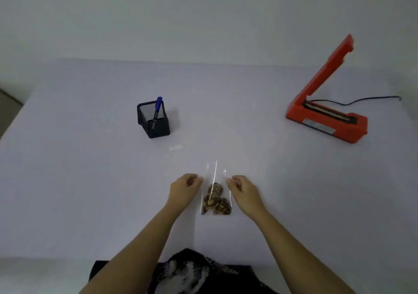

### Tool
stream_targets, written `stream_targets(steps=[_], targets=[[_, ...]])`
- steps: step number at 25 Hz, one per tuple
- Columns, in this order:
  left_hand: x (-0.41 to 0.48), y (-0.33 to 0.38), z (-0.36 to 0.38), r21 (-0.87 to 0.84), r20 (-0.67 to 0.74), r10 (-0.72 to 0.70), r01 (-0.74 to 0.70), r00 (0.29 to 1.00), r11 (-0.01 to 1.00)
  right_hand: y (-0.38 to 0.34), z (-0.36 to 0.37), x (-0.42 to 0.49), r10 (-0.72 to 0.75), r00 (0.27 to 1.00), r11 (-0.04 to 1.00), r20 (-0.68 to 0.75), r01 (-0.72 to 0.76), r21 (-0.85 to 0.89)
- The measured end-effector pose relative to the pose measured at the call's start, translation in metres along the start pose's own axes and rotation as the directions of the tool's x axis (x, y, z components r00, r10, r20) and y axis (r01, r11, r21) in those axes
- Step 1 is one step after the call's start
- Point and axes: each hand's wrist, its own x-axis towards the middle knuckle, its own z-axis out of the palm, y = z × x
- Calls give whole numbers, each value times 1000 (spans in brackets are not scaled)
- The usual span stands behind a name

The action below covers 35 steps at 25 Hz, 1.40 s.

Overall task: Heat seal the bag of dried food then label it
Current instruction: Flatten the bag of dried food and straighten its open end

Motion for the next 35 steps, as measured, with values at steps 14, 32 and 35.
stream_targets(steps=[14, 32, 35], targets=[[22, -2, 6, -225, 147, -46, 78, 988, 971, 11, 7, 19, 63, 998, 980, -8, -61, 189], [3, -6, -2, -160, 101, 203, -185, 974, 970, 3, -8, -3, -101, 987, 994, -127, 104, 23], [-5, 3, -1, -229, 107, 259, -229, 960, 946, 0, -8, -7, -50, 999, 959, -16, 52, 279]])
